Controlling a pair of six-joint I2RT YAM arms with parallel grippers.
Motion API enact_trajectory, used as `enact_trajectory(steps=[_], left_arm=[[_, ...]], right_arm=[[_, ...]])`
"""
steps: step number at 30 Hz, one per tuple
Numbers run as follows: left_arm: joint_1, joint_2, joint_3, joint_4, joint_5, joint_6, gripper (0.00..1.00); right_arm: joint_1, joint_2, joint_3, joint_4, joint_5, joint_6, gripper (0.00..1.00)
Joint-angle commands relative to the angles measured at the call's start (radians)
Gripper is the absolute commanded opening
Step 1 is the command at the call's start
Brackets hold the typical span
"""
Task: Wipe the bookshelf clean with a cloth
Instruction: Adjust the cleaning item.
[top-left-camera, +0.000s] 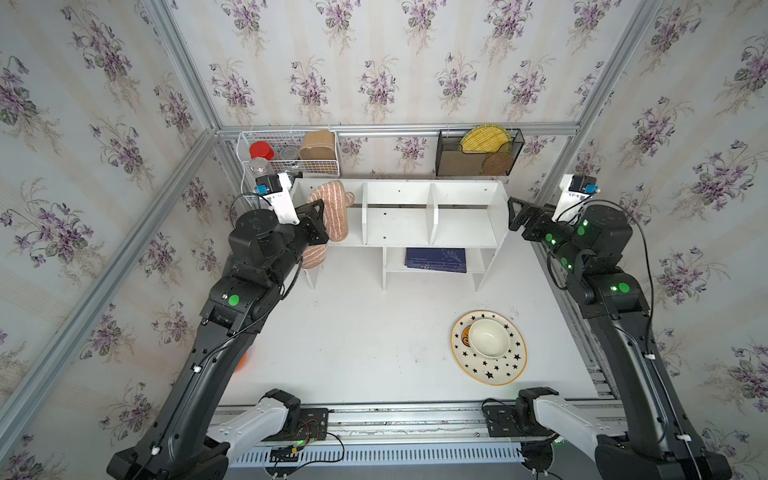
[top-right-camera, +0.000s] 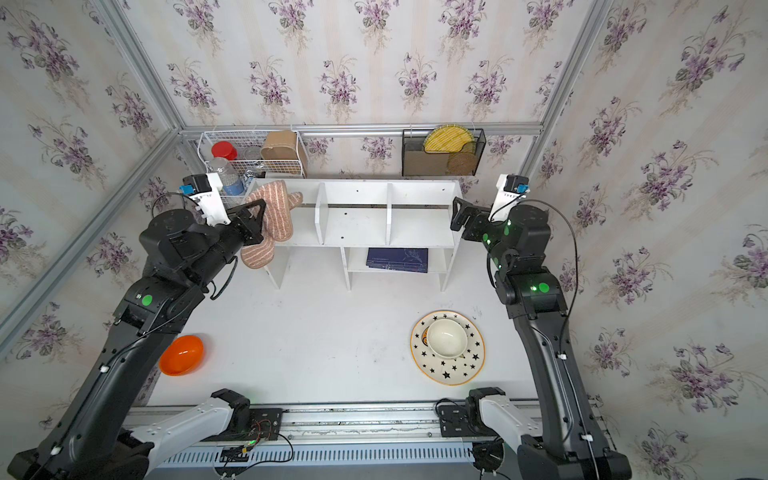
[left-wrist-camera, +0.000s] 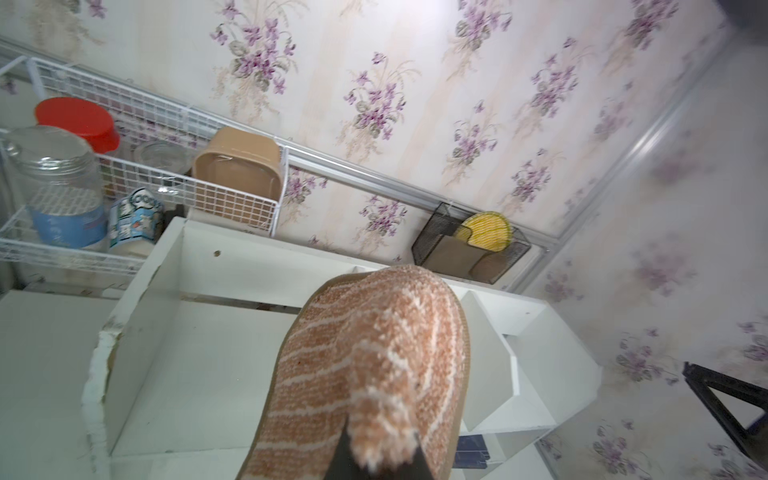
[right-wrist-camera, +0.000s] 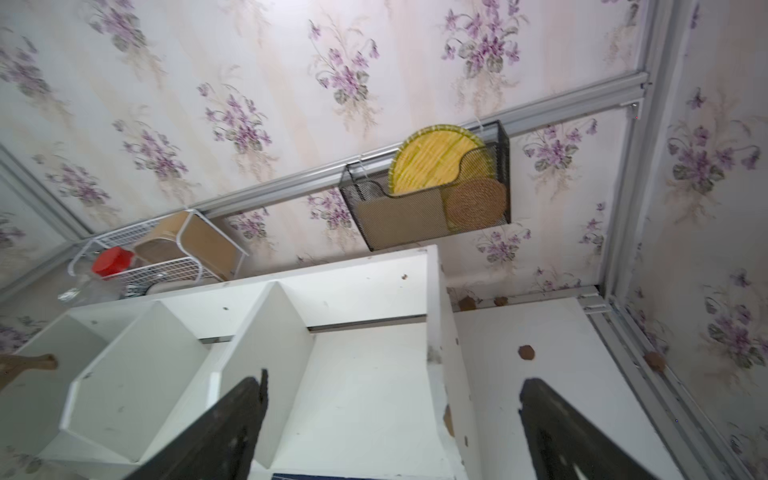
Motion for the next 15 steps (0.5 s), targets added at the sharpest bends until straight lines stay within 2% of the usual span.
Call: enact_trajectory(steps=[1, 5, 8, 11, 15], left_arm=[[0.0, -0.031, -0.038, 0.199, 0.198, -0.012, 0.0], [0.0, -0.034, -0.104, 0.389, 0.411, -0.09, 0.0], [0.0, -0.031, -0.153, 0.52, 0.497, -0.174, 0.0], [0.001, -0.036, -0.188, 0.613, 0.522, -0.228, 0.0], [0.001, -0.03, -0.223, 0.687, 0.538, -0.272, 0.0]], right_arm=[[0.059, -0.017, 0.006, 0.041, -0.187, 0.075, 0.99], [0.329, 0.006, -0.005, 0.165, -0.189, 0.103, 1.0], [0.539, 0.062, -0.012, 0.248, -0.188, 0.123, 1.0], [0.635, 0.12, -0.037, 0.339, -0.224, 0.161, 1.0], [0.647, 0.126, -0.125, 0.526, -0.322, 0.286, 1.0]])
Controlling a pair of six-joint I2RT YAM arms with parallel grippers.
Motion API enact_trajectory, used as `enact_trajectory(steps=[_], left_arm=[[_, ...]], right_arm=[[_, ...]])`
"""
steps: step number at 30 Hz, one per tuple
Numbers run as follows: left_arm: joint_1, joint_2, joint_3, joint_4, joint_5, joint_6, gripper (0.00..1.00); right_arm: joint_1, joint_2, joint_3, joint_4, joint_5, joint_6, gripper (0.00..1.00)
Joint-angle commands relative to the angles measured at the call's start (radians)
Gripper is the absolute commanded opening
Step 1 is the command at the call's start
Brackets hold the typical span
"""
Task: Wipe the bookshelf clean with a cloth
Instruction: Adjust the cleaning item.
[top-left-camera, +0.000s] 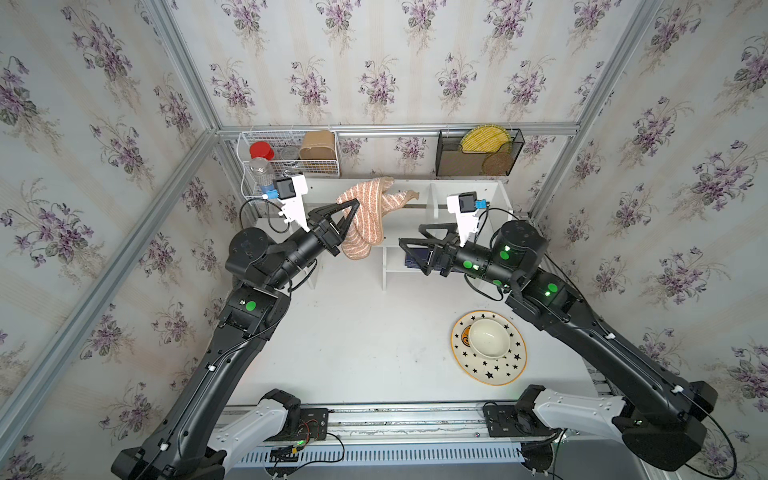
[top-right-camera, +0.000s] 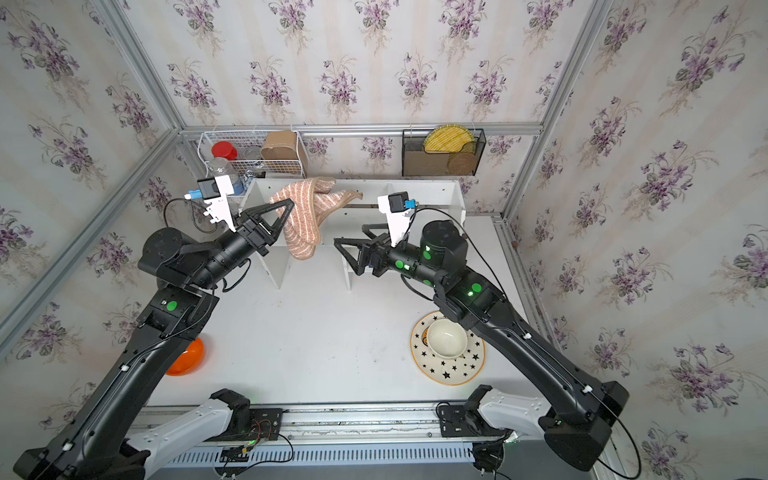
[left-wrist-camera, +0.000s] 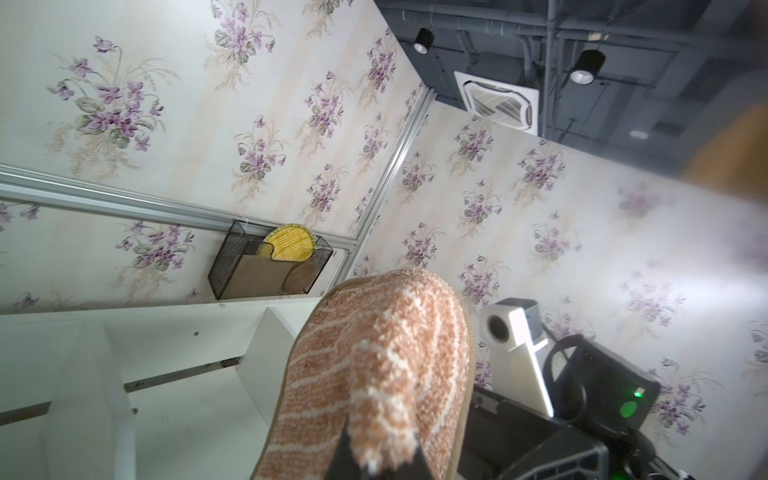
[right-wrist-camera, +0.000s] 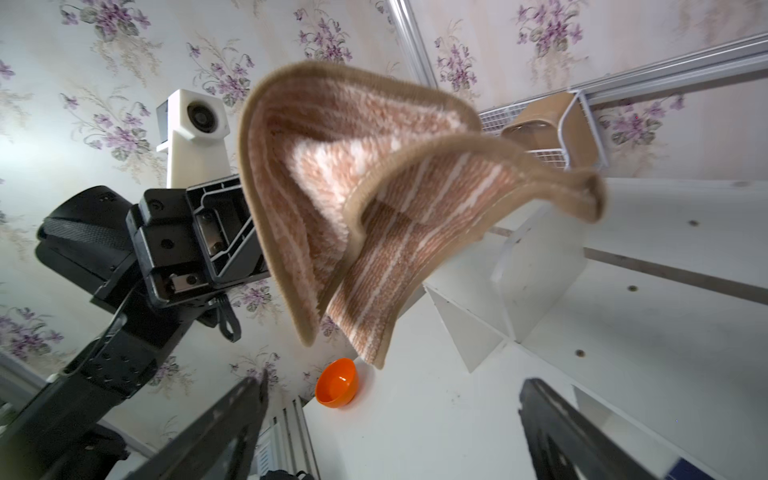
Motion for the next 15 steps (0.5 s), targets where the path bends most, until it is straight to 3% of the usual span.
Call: enact_trajectory(steps=[1, 7, 15], left_arm=[[0.001, 0.006, -0.027, 0.17, 0.053, -0.087, 0.0], [0.003, 0.041, -0.085, 0.361, 0.106, -0.218, 0.0], [0.002, 0.054, -0.114, 0.419, 0.147, -0.261, 0.0]], right_arm=[[0.006, -0.003, -0.058, 0.246, -0.099, 0.131, 1.0], [0.006, 0.017, -0.105, 0.42, -0.175, 0.256, 1.0], [0.02, 0.058, -0.113, 0.593, -0.202, 0.35, 1.0]])
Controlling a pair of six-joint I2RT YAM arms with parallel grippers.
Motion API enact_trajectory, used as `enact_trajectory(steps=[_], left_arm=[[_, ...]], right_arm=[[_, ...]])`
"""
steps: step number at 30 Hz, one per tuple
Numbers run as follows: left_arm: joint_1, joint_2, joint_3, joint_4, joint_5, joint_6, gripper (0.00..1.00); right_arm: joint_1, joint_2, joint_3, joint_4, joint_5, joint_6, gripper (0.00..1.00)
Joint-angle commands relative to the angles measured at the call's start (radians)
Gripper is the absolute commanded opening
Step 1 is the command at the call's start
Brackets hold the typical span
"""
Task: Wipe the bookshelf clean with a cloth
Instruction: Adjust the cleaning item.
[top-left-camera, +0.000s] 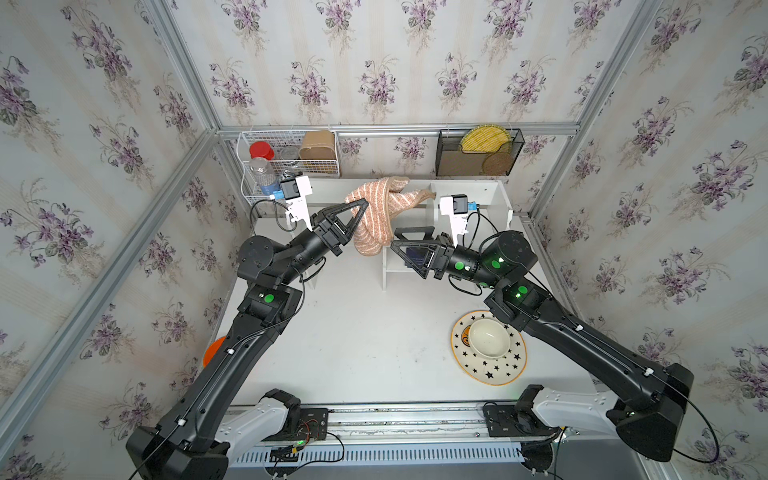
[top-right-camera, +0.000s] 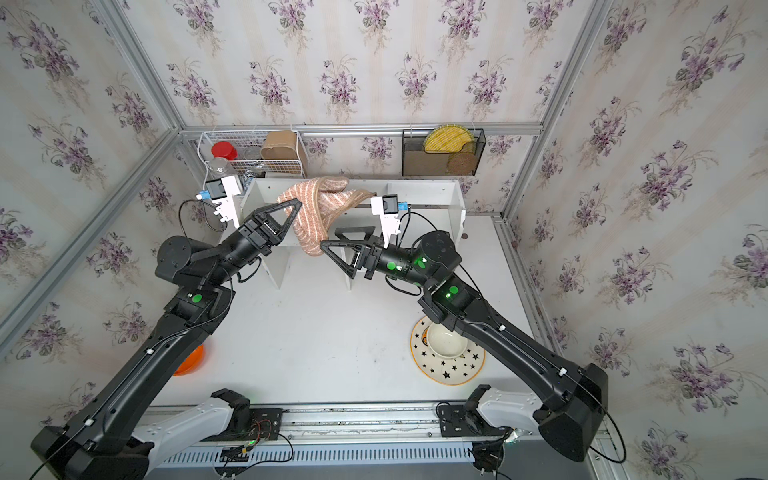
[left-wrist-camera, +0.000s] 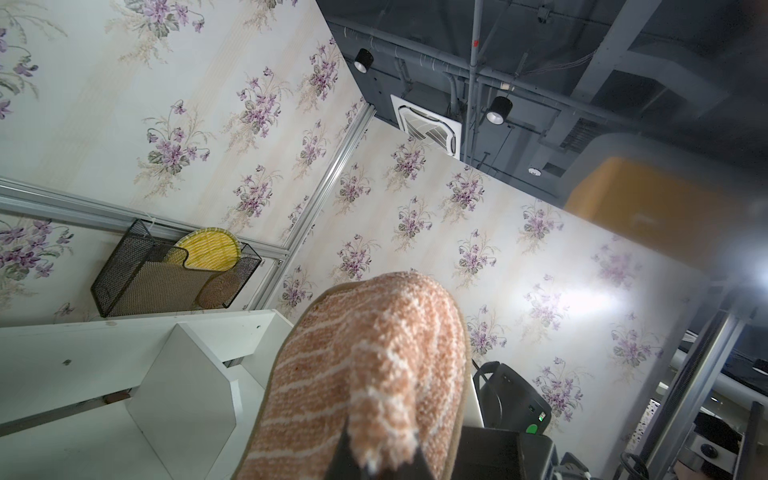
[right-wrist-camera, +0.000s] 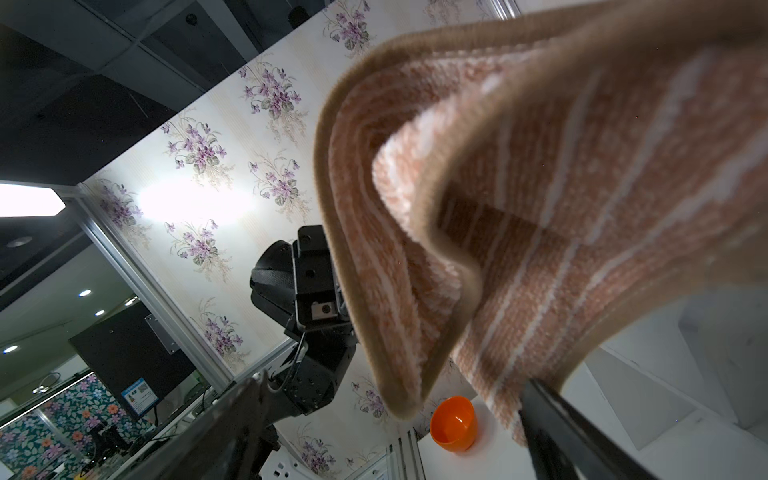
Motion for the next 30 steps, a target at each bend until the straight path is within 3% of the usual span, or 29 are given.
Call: enact_trajectory(steps=[1, 6, 16, 18, 26, 27, 30], left_arm=[[0.0, 0.002, -0.019, 0.103, 0.032, -0.052, 0.0], [0.0, 0.019, -0.043, 0.188, 0.061, -0.12, 0.0], [0.0, 0.024, -0.061, 0.23, 0.126, -0.135, 0.0], [0.0, 0.029, -0.064, 0.246, 0.14, -0.14, 0.0], [0.0, 0.071, -0.062, 0.163, 0.152, -0.106, 0.0], [0.0, 0.068, -0.058, 0.119, 0.135, -0.081, 0.03], [0.0, 0.049, -0.035, -0.016, 0.082, 0.012, 0.27]], right_arm=[[0.003, 0.014, 0.009, 0.135, -0.016, 0.05, 1.0], [0.003, 0.066, 0.075, 0.101, 0.038, 0.029, 1.0], [0.002, 0.128, 0.133, 0.047, 0.151, 0.018, 0.97], [0.003, 0.146, 0.151, 0.028, 0.152, 0.022, 0.84], [0.003, 0.167, 0.193, 0.02, 0.125, 0.039, 0.05], [0.003, 0.163, 0.194, 0.014, 0.126, 0.037, 0.0], [0.003, 0.145, 0.19, -0.014, 0.144, 0.011, 0.0]])
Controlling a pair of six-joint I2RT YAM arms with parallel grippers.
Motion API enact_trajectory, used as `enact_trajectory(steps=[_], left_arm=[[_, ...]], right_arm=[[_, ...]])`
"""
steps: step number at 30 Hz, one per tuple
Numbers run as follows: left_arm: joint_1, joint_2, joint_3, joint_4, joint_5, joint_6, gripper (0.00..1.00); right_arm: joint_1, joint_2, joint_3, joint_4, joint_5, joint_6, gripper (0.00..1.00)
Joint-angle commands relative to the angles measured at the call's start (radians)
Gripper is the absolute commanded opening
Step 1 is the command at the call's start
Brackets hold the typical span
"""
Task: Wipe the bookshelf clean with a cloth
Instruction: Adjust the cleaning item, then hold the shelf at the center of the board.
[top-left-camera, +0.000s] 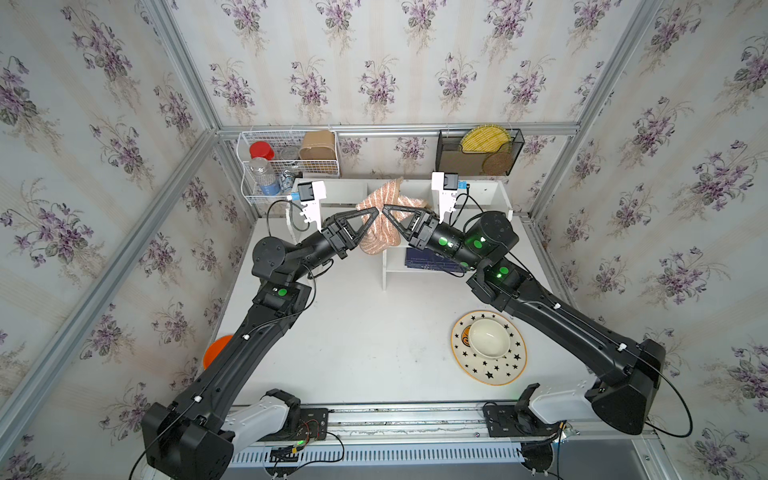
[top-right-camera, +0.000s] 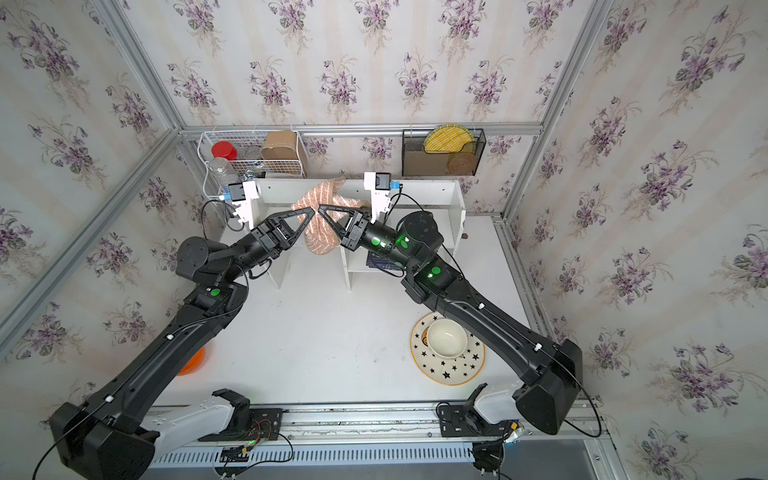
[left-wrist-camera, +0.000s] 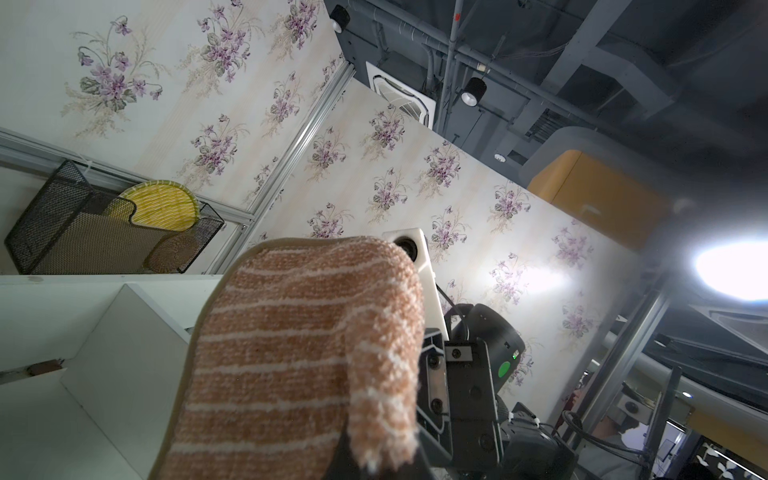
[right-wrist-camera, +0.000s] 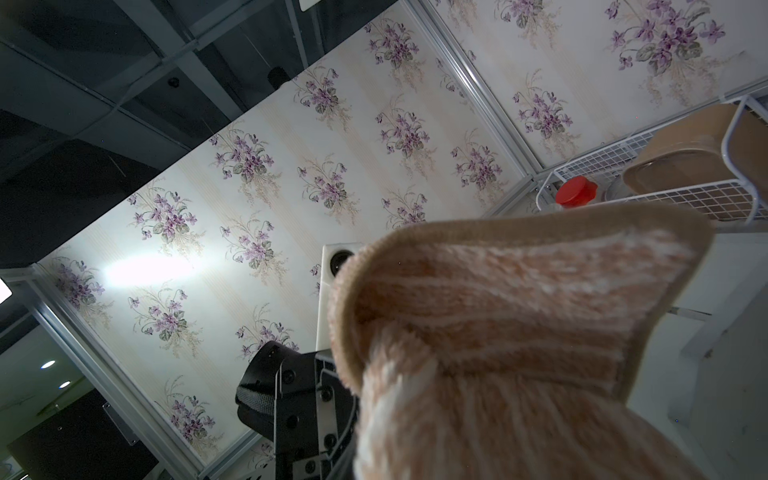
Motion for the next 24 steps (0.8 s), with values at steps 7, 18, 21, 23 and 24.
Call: enact_trajectory(steps=[7, 18, 21, 23, 24], left_arm=[[0.003, -0.078, 0.091, -0.505, -0.246, 0.3, 0.78], [0.068, -0.12, 0.295, -1.176, -1.042, 0.528, 0.8], [0.148, -0.088, 0.29, -1.217, -1.065, 0.531, 0.82], [0.212, -0.064, 0.272, -1.214, -1.047, 0.49, 0.82], [0.244, -0.051, 0.261, -1.203, -1.029, 0.474, 0.83]], right_arm=[[0.001, -0.059, 0.05, -0.15, 0.099, -0.131, 0.0], [-0.099, -0.001, 0.272, -0.585, 0.404, -0.306, 0.0], [-0.112, 0.085, 0.348, -0.663, 0.428, -0.332, 0.0], [-0.114, 0.157, 0.409, -0.705, 0.399, -0.331, 0.0], [-0.113, 0.194, 0.437, -0.722, 0.386, -0.326, 0.0]])
